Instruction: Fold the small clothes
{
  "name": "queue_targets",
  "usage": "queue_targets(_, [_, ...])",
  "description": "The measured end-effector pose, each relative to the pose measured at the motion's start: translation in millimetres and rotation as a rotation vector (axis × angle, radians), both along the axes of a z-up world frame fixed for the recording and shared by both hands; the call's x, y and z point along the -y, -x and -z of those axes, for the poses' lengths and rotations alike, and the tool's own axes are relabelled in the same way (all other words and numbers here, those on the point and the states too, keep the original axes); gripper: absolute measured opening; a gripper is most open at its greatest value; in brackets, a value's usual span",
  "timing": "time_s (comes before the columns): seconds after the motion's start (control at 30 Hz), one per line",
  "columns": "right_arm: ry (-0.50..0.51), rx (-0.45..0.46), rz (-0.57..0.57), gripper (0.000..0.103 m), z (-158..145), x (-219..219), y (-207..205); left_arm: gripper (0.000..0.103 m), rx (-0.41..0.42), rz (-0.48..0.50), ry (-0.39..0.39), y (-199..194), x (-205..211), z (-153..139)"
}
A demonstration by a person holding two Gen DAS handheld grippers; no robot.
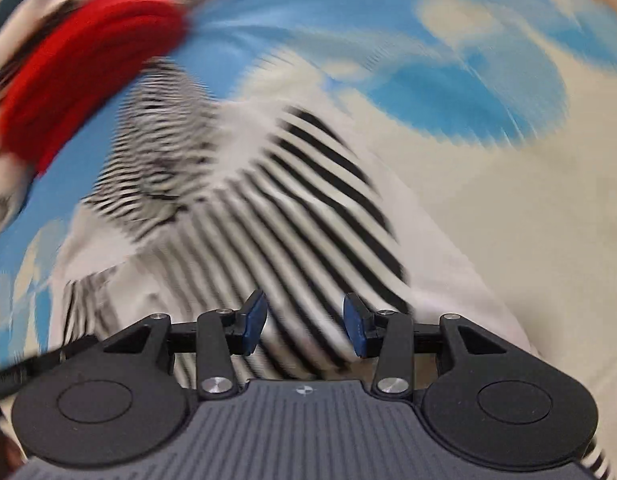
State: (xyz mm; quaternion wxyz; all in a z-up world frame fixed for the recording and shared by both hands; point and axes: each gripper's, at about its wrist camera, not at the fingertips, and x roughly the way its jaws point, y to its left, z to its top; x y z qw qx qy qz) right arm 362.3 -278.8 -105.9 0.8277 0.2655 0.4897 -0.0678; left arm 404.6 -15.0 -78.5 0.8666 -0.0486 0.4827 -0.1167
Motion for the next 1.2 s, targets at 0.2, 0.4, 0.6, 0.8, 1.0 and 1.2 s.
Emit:
queue_targets(0.2, [-0.054, -0.044, 0.053, 0.042, 15.1, 16.1, 7.8, 0.058, -0.017, 0.053, -0.123, -5.0, 30.9, 32.7])
queue_targets(0.4, [-0.074, -0.057, 0.059, 0.042, 13.4, 18.9, 2.7, 0.017, 0.048, -0.007, -0.224, 4.1, 20.5, 14.4])
queue_targets(0.6, [-0.082, -0.066, 0.066, 0.042, 15.2, 21.6, -1.3, 0.031, 0.032, -0.402, -0.045, 41.4, -61.5, -45.7])
queue_targets(0.8, [-0.059, -0.064, 0.084, 0.042, 13.0, 16.5, 0.1, 0.045, -0.085, -0.554, 0.132, 33.3, -127.4, -39.8])
queue_targets(1.0, [-0.064, -0.063, 0.103, 0.042, 7.9, 17.7, 5.0, 0.045, -0.231, -0.594, 0.223, 12.2, -167.5, -9.4])
queue_targets(1.2, [-0.110, -0.082, 0.145, 0.041, 10.8, 28.7, 6.6, 0.054, -0.223, -0.477, 0.106, -10.2, -153.6, 8.5])
